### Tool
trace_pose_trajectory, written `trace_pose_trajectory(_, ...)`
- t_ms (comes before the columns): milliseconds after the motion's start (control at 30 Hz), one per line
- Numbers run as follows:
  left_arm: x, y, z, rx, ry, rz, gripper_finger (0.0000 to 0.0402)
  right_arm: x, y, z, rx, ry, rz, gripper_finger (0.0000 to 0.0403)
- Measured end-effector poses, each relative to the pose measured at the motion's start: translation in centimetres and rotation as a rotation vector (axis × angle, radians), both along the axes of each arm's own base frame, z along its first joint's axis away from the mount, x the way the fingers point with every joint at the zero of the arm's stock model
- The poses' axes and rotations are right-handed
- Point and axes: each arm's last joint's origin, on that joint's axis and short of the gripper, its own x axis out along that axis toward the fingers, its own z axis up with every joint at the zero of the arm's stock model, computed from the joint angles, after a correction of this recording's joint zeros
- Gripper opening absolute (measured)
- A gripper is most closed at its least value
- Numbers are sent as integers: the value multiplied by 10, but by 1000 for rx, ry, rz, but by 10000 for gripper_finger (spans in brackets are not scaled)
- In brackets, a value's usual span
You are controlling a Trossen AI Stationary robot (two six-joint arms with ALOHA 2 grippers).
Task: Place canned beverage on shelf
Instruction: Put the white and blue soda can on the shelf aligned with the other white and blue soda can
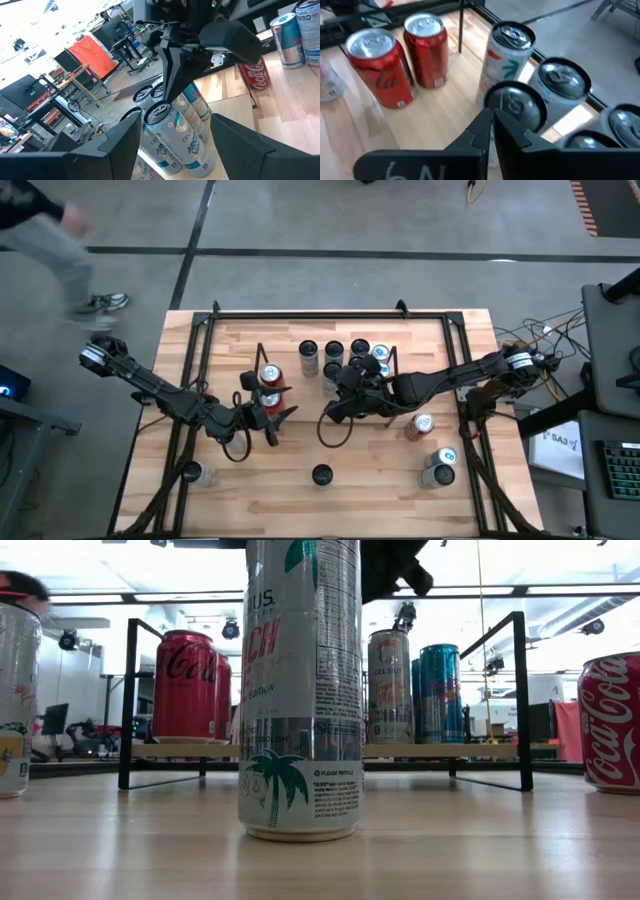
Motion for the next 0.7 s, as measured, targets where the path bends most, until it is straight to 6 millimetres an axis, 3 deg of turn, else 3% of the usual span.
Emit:
trace_pose_trajectory(333, 0, 0, 0, 0, -1, 1, 224, 12, -11, -9, -43, 18, 6, 13)
trace_pose_trajectory(700, 0, 0, 0, 0, 0, 1, 224, 11, -16, -13, -48, 56, -13, 13)
